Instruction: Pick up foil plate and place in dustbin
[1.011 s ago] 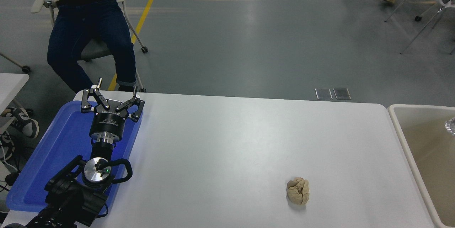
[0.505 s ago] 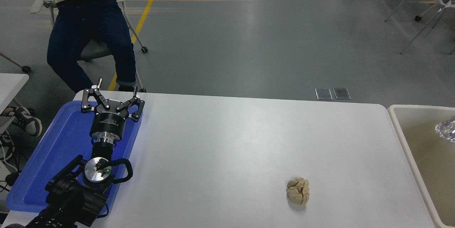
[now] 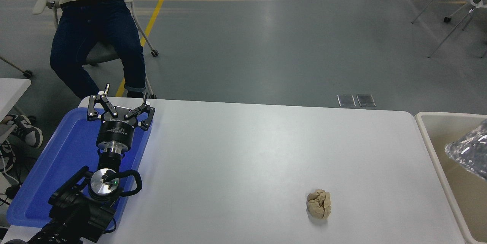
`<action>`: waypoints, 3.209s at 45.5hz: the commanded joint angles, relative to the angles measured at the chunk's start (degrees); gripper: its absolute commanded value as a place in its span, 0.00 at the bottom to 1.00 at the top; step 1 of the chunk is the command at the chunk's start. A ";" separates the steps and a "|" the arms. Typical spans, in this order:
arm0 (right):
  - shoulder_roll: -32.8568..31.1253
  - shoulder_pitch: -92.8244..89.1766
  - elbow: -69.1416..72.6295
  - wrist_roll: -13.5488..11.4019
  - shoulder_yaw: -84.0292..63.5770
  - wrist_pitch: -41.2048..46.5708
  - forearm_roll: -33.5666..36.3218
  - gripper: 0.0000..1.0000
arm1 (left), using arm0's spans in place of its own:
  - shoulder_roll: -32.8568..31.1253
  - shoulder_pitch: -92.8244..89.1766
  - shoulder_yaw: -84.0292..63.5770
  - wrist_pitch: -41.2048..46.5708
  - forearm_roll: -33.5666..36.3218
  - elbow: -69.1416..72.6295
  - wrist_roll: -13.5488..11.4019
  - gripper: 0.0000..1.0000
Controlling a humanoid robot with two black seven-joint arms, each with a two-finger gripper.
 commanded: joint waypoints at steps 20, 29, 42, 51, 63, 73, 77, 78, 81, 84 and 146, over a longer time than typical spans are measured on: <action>-0.19 9.79 9.63 0.86 0.59 1.38 -0.66 0.98 | 0.00 0.00 0.00 -0.10 0.09 0.00 0.00 1.00; -4.14 18.67 23.51 0.33 0.14 1.30 -7.07 0.98 | 0.00 0.00 0.00 -0.10 0.09 0.00 0.00 1.00; -11.96 29.04 44.69 -1.43 0.06 0.86 -19.89 0.98 | 0.00 0.00 0.00 -0.10 0.09 0.00 0.00 1.00; -13.55 37.21 51.21 -1.60 -9.86 0.86 -21.76 0.98 | 0.00 0.00 0.00 -0.19 0.09 0.00 0.00 1.00; -13.73 50.49 60.35 -1.60 -24.81 1.03 -21.67 1.00 | 0.00 0.00 0.00 -0.19 0.09 0.00 0.00 1.00; -11.80 62.09 66.68 -1.60 -35.44 1.38 -21.49 1.00 | 0.00 0.00 0.00 -0.19 0.09 0.00 0.00 1.00; -10.04 67.27 69.75 -1.60 -39.92 1.38 -21.32 1.00 | 0.00 0.00 0.00 -0.27 0.09 0.00 0.00 1.00; -9.60 68.50 70.46 -1.52 -41.15 1.38 -21.32 1.00 | 0.00 0.00 0.00 -0.27 0.09 0.00 0.00 1.00; -7.85 72.37 72.48 -1.43 -44.32 1.38 -20.88 1.00 | 0.00 0.00 0.00 -0.27 0.09 0.00 0.00 1.00; -5.56 75.53 74.32 -1.25 -46.61 1.38 -20.70 1.00 | 0.00 0.00 0.00 -0.27 0.09 0.00 0.00 1.00; 20.55 90.05 83.56 -0.73 -45.12 26.52 3.82 1.00 | 0.00 0.00 0.00 -0.27 0.09 0.00 0.00 1.00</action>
